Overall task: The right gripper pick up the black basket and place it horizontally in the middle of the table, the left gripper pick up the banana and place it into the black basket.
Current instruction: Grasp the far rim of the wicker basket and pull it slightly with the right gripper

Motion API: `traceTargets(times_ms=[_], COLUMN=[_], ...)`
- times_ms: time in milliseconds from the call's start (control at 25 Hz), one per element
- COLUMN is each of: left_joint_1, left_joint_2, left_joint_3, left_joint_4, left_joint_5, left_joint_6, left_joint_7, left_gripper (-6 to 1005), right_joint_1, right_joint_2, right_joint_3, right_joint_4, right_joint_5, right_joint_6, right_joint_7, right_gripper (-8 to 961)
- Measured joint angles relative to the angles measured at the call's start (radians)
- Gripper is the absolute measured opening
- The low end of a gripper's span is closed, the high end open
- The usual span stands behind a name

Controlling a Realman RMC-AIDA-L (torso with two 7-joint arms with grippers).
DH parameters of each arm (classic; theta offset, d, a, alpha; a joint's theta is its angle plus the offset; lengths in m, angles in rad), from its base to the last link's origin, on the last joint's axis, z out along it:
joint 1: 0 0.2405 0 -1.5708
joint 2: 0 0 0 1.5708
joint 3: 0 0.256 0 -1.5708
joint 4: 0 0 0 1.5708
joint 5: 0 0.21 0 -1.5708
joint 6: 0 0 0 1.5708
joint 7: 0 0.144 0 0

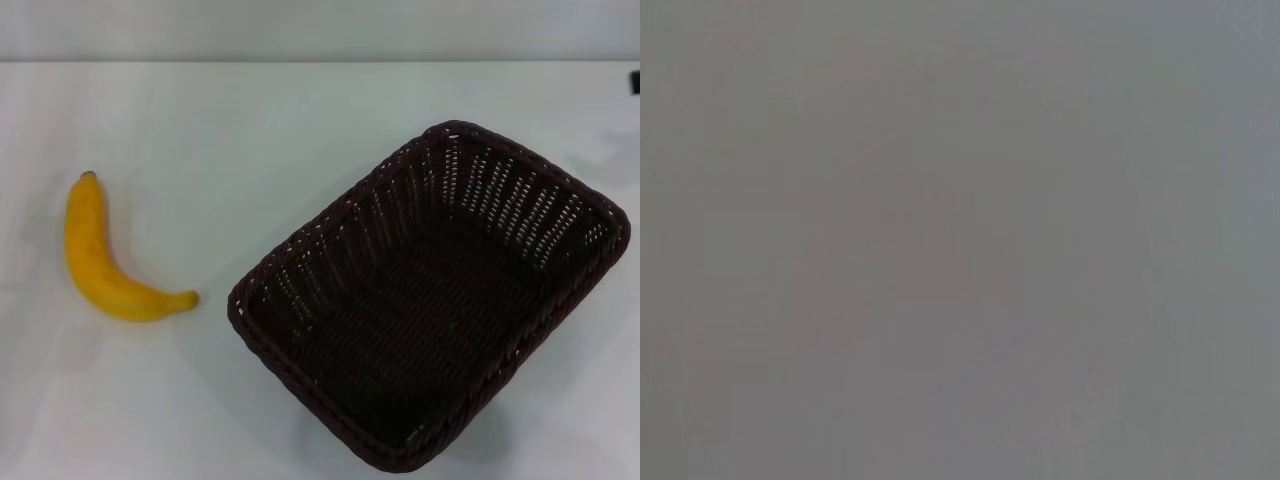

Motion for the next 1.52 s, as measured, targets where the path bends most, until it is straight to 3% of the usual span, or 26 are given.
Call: traceTargets(times_ms=[80, 200, 400, 520, 720, 1200, 1520], left_joint_1=[-0.002, -0.012, -0.001, 0.004, 0.011, 0.012, 0.011], left_joint_2=[0.0, 0.0, -0.002, -0.002, -0.002, -0.001, -0.002], left_joint_3=[0.004, 0.005, -0.001, 0.0, -0.002, -0.003, -0.003], left_joint_4=[-0.002, -0.018, -0.051, -0.058, -0.065, -0.066, -0.066], left_joint_5=[0.005, 0.012, 0.009, 0.008, 0.007, 0.007, 0.007], left_joint_6=[0.0, -0.003, -0.036, -0.04, -0.04, -0.052, -0.065], left_joint_7=[0.001, 0.009, 0.039, 0.044, 0.052, 0.059, 0.068], left_gripper=[880, 880, 880, 880, 880, 880, 880], right_joint_1=[0.06, 0.134, 0.261, 0.3, 0.397, 0.575, 0.639], right_joint_2=[-0.017, -0.024, 0.012, 0.03, 0.059, 0.099, 0.105], right_joint_3=[-0.024, -0.046, -0.119, -0.16, -0.218, -0.225, -0.251], right_joint_4=[-0.001, 0.001, 0.009, 0.021, 0.117, 0.373, 0.537], right_joint_5=[-0.069, -0.172, -0.33, -0.368, -0.441, -0.663, -0.678], right_joint_6=[0.082, 0.165, 0.223, 0.229, 0.23, 0.151, 0.081], right_joint_7=[0.068, 0.147, 0.242, 0.271, 0.315, 0.38, 0.373], right_gripper=[702, 702, 702, 702, 703, 685, 671])
